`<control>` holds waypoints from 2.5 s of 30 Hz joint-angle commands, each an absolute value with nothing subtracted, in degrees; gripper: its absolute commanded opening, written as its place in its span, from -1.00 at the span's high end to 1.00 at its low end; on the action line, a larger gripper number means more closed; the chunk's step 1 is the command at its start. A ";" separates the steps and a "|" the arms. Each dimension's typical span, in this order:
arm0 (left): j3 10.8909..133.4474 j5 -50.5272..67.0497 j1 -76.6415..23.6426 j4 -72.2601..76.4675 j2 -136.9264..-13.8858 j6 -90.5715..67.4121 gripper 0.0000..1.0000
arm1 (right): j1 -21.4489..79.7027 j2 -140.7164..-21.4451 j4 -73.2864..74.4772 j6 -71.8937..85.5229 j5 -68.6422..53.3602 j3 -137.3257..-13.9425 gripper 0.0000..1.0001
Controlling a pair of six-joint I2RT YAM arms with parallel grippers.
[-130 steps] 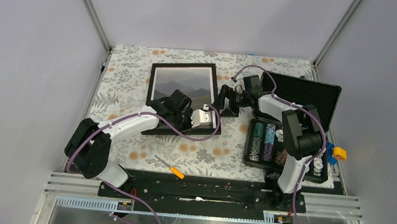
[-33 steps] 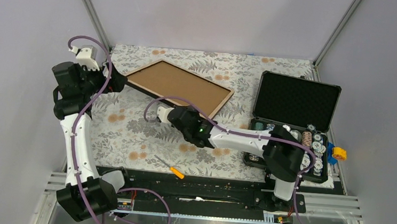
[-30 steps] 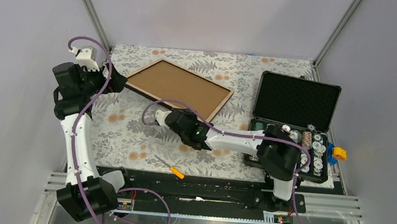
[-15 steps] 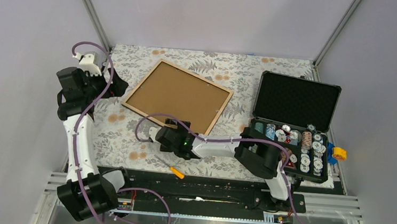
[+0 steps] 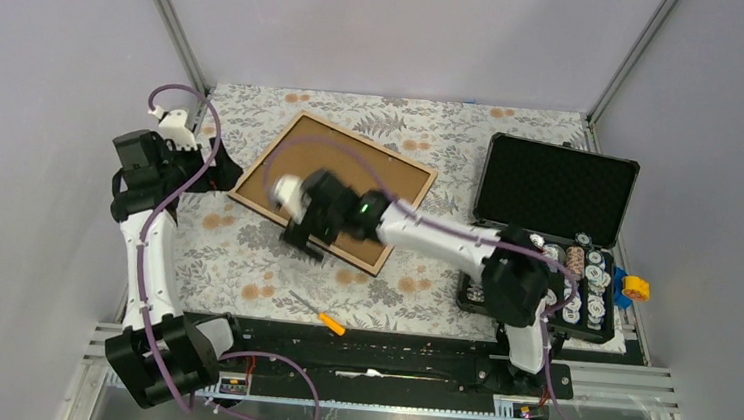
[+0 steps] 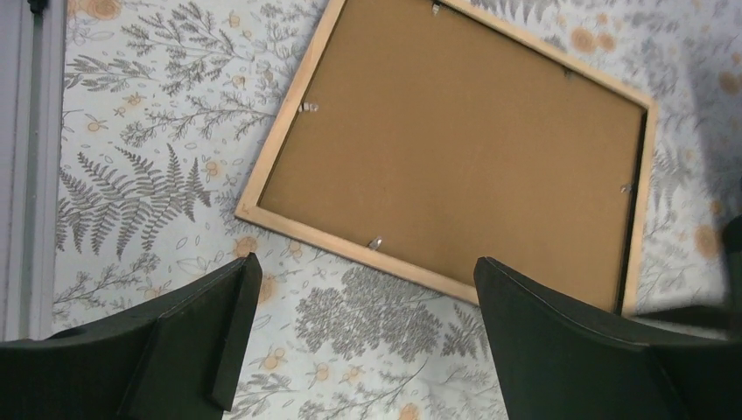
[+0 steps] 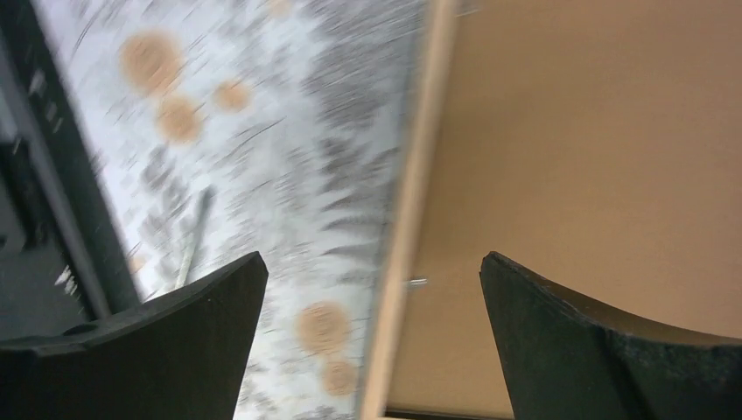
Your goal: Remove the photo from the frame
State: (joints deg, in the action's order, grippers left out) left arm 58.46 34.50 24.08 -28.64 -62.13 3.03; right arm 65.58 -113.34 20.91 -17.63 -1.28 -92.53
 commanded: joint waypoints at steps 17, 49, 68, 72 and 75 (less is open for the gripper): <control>47.15 31.52 18.09 -46.28 -67.07 40.28 -0.62 | 24.68 -133.67 30.18 -7.52 -19.64 -123.63 -1.00; 54.54 23.43 4.87 -22.21 -94.35 28.32 -0.11 | 22.15 -131.14 30.63 -7.99 -29.24 -103.28 -0.99; 72.75 26.78 0.27 -19.15 -111.30 21.96 -0.31 | 25.52 -114.52 19.43 1.58 -38.91 -71.70 -0.99; 74.06 26.81 -1.12 -19.12 -112.62 21.47 -0.31 | 27.30 -113.13 19.42 1.86 -39.02 -68.95 -0.99; 73.27 27.03 -1.15 -19.12 -112.03 21.55 -0.31 | 28.45 -112.49 19.42 2.24 -38.98 -67.15 -0.99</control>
State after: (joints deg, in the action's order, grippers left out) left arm 72.79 20.32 2.22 -18.98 -111.94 24.01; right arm 23.22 -111.31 17.04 -0.23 -32.64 -71.00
